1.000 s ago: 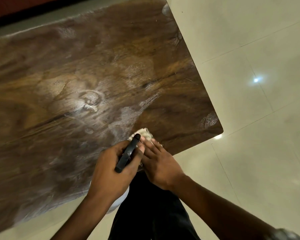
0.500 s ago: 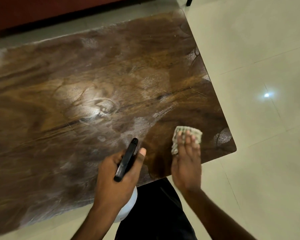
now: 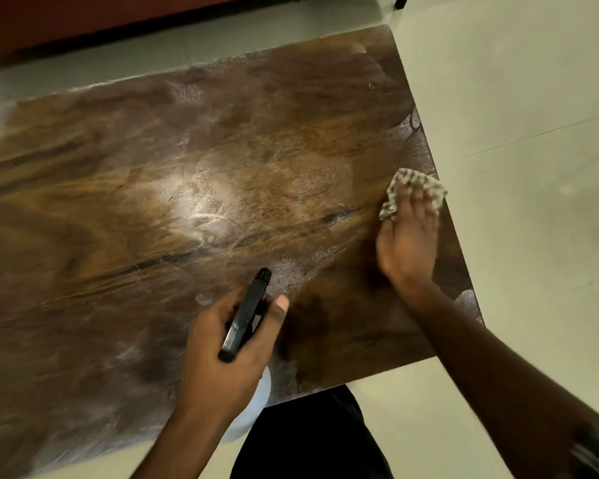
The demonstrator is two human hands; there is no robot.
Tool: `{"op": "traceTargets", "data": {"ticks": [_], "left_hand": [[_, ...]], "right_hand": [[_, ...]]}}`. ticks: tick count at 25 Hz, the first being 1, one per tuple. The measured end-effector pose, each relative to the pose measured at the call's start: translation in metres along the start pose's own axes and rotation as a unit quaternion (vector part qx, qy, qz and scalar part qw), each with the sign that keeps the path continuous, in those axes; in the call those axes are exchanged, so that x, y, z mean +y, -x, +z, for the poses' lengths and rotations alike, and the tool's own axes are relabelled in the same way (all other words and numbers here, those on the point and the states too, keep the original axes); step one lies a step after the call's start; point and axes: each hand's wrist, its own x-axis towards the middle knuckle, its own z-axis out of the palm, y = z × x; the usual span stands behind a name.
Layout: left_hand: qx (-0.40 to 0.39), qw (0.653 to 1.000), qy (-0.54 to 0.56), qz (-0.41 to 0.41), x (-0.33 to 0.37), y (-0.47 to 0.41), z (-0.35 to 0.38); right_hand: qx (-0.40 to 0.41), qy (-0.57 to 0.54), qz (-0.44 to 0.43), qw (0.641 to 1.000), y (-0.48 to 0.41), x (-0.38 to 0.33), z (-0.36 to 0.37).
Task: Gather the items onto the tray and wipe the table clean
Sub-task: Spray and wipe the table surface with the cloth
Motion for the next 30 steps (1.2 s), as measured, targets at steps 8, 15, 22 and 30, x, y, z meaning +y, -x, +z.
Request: {"op": "traceTargets", "data": {"ticks": [8,15,22,30], "left_hand": [[0.009,1.000,-0.007,0.012,0.039,-0.039,0.007],[0.015,1.000,0.008,-0.009,0.044,-0.060,0.011],[0.044,0.999,0.017,0.024,0.055,-0.097,-0.014],[0.034,0.999,0.010,0.028,0.066,-0.138,-0.058]], "right_hand": [[-0.218,0.075,-0.626,0.745,0.101,-0.025,0.039],[-0.056,0.064,-0.195,0.977,-0.126,-0.036,-0.021],[-0.152,0.068,-0.494,0.853,0.018,-0.098,0.033],[-0.097,0.133,-0.378,0.911,-0.134,-0.052,-0.008]]}}
